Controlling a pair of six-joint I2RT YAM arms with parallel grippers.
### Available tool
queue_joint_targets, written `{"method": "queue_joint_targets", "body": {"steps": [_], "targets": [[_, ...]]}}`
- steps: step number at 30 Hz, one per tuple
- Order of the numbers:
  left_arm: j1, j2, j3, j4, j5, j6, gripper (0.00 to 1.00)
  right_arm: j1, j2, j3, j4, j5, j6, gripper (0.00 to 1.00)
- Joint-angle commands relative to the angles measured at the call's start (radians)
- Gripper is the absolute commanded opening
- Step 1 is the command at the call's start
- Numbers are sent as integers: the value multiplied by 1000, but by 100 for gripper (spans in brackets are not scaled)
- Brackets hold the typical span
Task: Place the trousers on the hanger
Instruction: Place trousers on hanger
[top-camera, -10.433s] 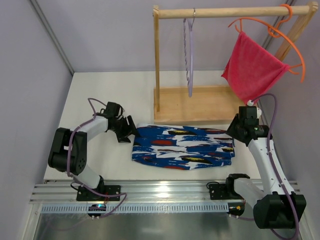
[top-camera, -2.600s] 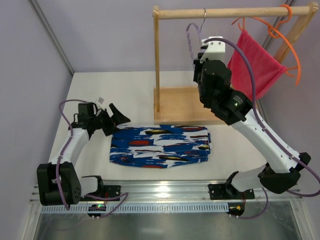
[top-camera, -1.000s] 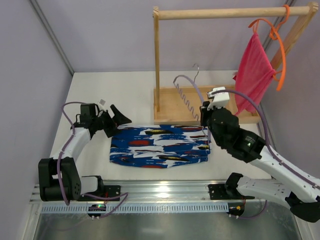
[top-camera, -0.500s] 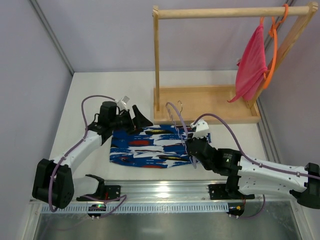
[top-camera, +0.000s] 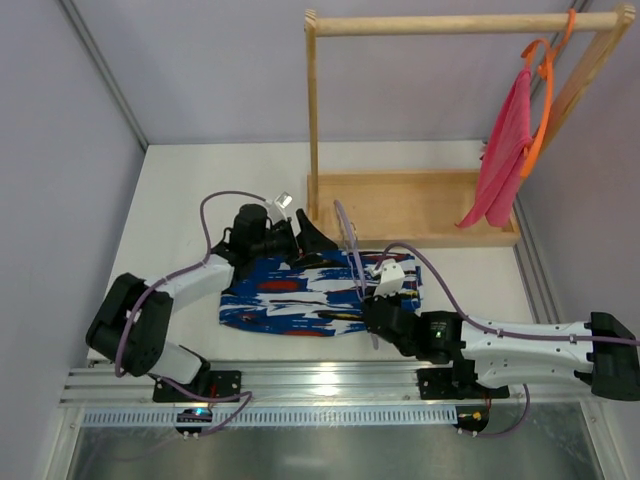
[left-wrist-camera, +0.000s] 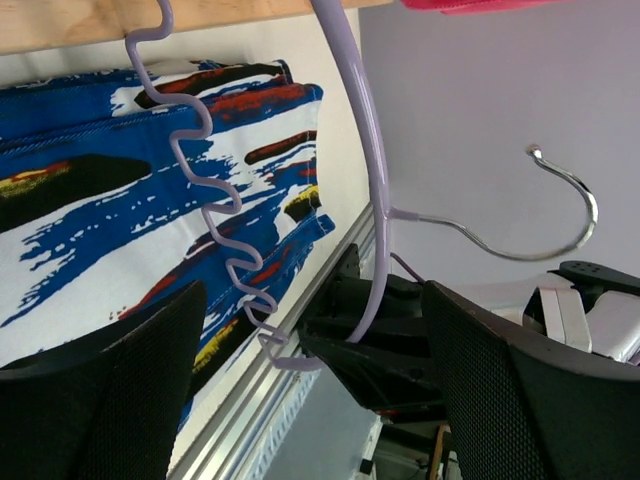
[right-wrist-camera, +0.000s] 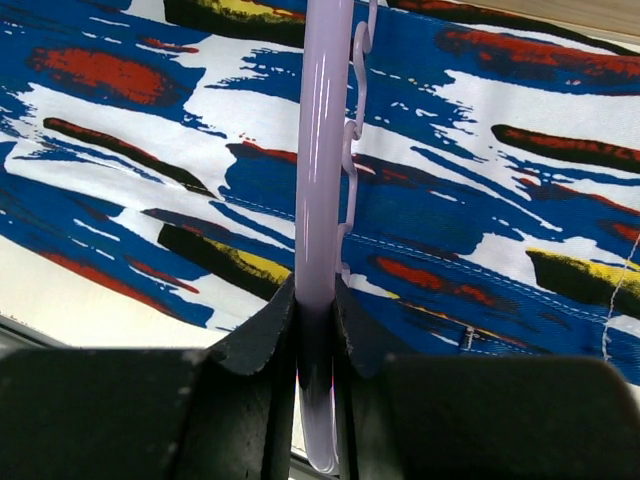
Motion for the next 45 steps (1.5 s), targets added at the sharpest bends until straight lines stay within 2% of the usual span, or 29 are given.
{"method": "queue_joint_targets", "body": {"steps": [1,8,18,29,37,41,44,45], "targets": [[-20,47,43,170,4,-68,87,7,2,-8,83,37,44,19],[-42,141,114,167,-2,-58,87,6,25,-5,100,95,-3,39],[-69,230,154,196,-8,-75,85,-97,123,80,164,71,-130,42],[-71,248,154,193,-14,-69,85,-295,142,166,221,-106,-217,42],[-71,244,128,205,-16,-66,85,-330,175,171,284,-172,-181,41],[-69,208,132,91,-59,-19,85,-347,194,197,279,-179,-167,37],[-58,159,150,-34,-125,47,85,-353,191,203,265,-182,-149,26],[-54,147,160,-160,-145,69,86,-355,186,203,262,-181,-141,22]]}}
